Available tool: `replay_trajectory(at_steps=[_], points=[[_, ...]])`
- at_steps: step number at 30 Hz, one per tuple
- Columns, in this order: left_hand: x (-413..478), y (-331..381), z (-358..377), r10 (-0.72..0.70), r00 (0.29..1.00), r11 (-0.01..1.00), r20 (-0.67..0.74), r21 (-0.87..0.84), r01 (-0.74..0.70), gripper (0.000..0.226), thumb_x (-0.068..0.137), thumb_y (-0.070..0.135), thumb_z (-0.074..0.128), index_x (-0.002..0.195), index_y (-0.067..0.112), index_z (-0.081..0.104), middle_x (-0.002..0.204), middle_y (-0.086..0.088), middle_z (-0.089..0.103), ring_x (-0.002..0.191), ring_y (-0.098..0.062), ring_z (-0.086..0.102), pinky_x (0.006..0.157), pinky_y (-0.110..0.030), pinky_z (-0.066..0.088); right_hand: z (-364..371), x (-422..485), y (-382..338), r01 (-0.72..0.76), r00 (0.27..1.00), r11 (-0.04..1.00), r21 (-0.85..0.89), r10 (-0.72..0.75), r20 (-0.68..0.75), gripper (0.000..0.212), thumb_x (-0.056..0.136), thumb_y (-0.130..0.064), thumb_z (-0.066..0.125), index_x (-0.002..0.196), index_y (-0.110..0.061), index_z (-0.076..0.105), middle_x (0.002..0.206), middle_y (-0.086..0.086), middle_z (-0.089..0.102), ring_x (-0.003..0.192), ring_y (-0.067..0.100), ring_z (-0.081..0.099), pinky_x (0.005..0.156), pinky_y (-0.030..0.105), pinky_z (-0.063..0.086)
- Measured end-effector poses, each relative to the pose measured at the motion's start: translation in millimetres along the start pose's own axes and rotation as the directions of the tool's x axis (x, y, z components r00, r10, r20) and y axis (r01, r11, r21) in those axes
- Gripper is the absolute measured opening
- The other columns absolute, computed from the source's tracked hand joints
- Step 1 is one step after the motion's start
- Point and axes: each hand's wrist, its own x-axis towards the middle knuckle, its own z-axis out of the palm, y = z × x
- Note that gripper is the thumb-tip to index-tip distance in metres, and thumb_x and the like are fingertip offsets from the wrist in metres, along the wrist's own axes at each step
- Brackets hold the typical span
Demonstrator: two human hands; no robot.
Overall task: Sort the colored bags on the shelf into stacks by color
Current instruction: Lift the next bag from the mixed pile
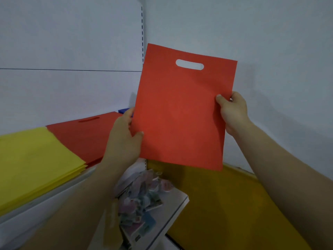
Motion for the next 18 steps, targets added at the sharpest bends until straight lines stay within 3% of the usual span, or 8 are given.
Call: replay_trajectory(at_steps=[4,8,14,18], points=[[13.2,-7.5,-7.6,-0.043,0.992,0.993,-0.119,0.108,0.056,0.064,0.090,0.004,0.056,0.145,0.024,0.031,0.141,-0.004,0.041,0.125,-0.019,0.042,0.097,-0.028,0.035,46.8,32.7,17.8,-0.009,0.990,0.999,0.042,0.003,0.141,0.004,0.092,-0.020,0.057,0.096,-0.020,0.056,0.091,-0.005,0.063,0.080,0.010,0.062,0.071,0.026,0.052],[23.8,-13.0,-16.0,-0.095,0.955,0.961,-0.280,0.223,0.161,0.065,0.086,0.002,0.059,0.144,0.020,0.034,0.135,-0.009,0.047,0.118,-0.021,0.047,0.096,-0.029,0.038,100.4,60.2,30.5,-0.032,0.955,0.993,0.115,-0.003,0.297,0.012,0.093,-0.020,0.057,0.104,-0.018,0.057,0.091,-0.006,0.063,0.078,0.007,0.062,0.065,0.022,0.050],[22.6,-4.5,-29.9,-0.086,0.887,0.879,-0.454,0.385,0.282,0.066,0.085,0.002,0.059,0.144,0.018,0.035,0.128,-0.011,0.049,0.112,-0.023,0.050,0.091,-0.024,0.036,174.5,74.2,42.0,-0.087,0.848,0.981,0.175,-0.020,0.529,0.022,0.093,-0.019,0.057,0.114,-0.014,0.059,0.097,-0.001,0.065,0.082,0.011,0.065,0.067,0.026,0.053],[8.7,2.0,-41.1,-0.096,0.862,0.806,-0.498,0.470,0.361,0.067,0.085,0.003,0.059,0.144,0.020,0.033,0.129,-0.011,0.048,0.110,-0.026,0.051,0.095,-0.030,0.039,209.9,65.5,47.2,-0.119,0.744,0.981,0.151,-0.013,0.668,0.019,0.092,-0.019,0.057,0.109,-0.012,0.060,0.098,0.003,0.066,0.083,0.017,0.066,0.069,0.031,0.056]])
